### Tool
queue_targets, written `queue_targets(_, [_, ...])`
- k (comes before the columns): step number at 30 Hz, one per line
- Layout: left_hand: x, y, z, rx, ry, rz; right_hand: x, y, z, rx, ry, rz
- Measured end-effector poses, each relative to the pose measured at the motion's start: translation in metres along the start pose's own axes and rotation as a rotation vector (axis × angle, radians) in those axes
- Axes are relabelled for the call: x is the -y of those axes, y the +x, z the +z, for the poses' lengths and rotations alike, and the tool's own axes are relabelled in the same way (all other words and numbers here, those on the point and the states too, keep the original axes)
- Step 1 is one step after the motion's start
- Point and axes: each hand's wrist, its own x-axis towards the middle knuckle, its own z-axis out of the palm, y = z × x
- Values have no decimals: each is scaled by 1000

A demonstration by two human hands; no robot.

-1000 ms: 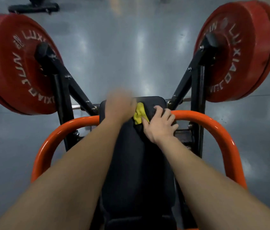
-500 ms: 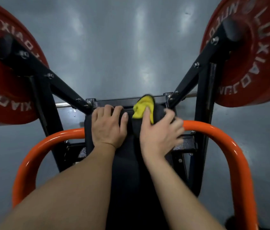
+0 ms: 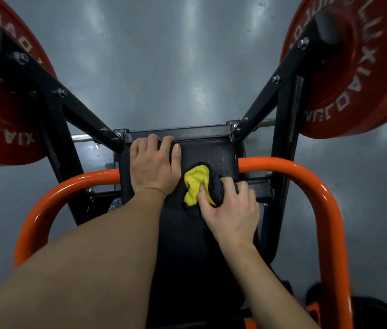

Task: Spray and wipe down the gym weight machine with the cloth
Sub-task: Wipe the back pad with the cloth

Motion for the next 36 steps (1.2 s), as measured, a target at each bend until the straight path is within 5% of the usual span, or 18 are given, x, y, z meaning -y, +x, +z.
queue_targets(5, [0,0,0,-7,-31,-22,21,48,-31,252,184,393])
queue_targets(14, [1,2,0,12,-5,-1,61,101,-9,33,91,201])
queue_targets(17, [1,2,1,19,7,-14,39,73,-17,181,158,218])
queue_targets(23, [-1,3,-3,72,-10,-38,-6,19,-42,513,329,593])
queue_targets(32, [0,3,1,51,-30,-19,61,117,-24,240,299,571])
queue_targets(36, [1,3,-4,79,-27,-16,73,87,-7,35,80,366])
